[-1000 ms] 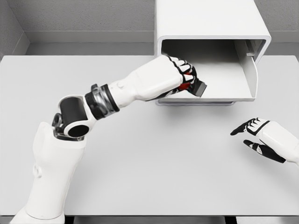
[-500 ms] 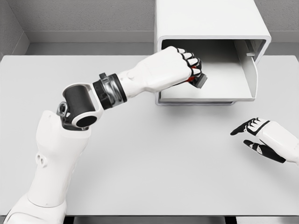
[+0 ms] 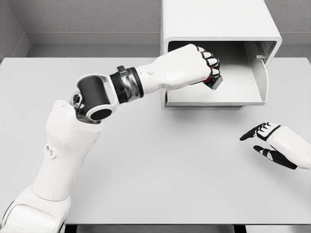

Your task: Slide open multi-storey tabletop storage cabinets and put open load switch and slide close multi-storey tabletop storage cabinets

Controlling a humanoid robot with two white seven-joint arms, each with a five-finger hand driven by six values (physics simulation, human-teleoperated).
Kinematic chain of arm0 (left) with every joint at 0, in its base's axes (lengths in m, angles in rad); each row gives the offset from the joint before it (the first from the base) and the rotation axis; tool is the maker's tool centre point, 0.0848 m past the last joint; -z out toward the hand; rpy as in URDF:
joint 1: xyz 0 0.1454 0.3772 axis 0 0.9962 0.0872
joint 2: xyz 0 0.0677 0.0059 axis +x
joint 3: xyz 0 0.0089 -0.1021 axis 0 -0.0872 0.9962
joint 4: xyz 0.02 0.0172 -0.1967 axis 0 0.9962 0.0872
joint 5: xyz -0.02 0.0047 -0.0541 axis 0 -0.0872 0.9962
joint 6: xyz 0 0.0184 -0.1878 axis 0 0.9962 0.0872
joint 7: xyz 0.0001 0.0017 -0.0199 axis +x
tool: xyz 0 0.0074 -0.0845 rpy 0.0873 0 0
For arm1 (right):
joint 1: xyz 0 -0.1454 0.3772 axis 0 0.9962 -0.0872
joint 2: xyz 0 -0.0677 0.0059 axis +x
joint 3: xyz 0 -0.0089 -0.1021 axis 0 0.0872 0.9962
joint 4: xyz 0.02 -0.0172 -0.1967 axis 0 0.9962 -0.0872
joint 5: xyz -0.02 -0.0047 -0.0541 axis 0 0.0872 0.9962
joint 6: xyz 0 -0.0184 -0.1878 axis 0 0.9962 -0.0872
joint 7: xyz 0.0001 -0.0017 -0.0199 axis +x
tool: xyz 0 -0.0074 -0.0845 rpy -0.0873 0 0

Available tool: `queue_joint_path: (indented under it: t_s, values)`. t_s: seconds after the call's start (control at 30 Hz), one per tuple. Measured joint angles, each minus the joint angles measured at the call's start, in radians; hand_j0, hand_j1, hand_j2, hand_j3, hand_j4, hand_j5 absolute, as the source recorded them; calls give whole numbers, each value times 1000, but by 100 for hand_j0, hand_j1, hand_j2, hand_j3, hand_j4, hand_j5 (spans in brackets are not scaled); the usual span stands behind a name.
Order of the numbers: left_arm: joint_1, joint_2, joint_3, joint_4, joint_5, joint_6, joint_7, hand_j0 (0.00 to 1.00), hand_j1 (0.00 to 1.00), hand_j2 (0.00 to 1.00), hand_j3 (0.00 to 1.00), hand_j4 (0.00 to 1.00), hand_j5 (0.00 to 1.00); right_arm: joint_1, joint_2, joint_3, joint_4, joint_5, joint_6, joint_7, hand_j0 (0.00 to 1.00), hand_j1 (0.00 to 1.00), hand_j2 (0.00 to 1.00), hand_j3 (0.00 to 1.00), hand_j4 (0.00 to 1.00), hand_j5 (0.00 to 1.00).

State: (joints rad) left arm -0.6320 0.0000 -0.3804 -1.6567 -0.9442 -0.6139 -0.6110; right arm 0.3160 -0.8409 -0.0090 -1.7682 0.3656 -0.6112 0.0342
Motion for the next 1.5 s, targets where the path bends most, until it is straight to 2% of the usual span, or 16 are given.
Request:
queue_joint_path:
  t_s: [0.23,0.6,0.8,0.97,1.5]
  values:
    - [-40,0,-40,64,-2,0,0,35,35,35,35,35,35,2,1,1,0,0,0,0,62,62,62,62,62,62]
    - [-52,0,-68,106,-2,0,0,38,38,38,38,38,38,2,1,2,0,0,0,0,62,62,62,62,62,62]
    - [-54,0,-70,117,-1,0,-1,45,45,45,45,45,45,2,1,2,0,0,0,0,62,62,62,62,62,62]
    - [-54,0,-70,120,-1,0,-1,58,58,58,58,58,58,2,1,2,0,0,0,0,62,62,62,62,62,62]
    - [-60,0,-71,121,-1,0,0,67,67,67,67,67,67,2,1,2,0,0,0,0,62,62,62,62,62,62]
